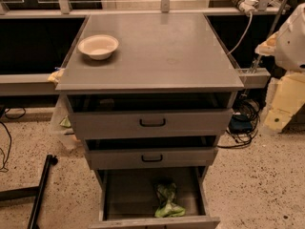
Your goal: Pick green rice chip bag from bottom drawer and place on counter
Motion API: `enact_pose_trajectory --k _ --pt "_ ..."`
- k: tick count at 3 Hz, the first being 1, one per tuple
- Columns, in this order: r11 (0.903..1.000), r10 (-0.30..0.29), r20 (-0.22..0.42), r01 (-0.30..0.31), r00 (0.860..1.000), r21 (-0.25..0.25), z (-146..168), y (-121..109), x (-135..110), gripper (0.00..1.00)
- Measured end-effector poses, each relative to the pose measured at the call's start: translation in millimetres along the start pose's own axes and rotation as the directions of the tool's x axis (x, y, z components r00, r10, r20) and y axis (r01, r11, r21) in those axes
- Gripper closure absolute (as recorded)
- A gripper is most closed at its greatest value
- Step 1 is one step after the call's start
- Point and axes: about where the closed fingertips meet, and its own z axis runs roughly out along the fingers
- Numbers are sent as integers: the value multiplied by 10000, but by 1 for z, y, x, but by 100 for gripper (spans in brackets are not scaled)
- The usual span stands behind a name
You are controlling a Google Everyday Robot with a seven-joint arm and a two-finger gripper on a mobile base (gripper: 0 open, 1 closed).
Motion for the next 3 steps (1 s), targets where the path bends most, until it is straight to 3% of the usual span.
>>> enact_pose_trajectory --k 1,2,3 --pt "10000 0 0 0 10000 0 0 0 0 0" --pt "9999 93 147 -94 9998 40 8 6 1 18" --pt "9975 706 832 -711 9940 31 30 35 -10 42"
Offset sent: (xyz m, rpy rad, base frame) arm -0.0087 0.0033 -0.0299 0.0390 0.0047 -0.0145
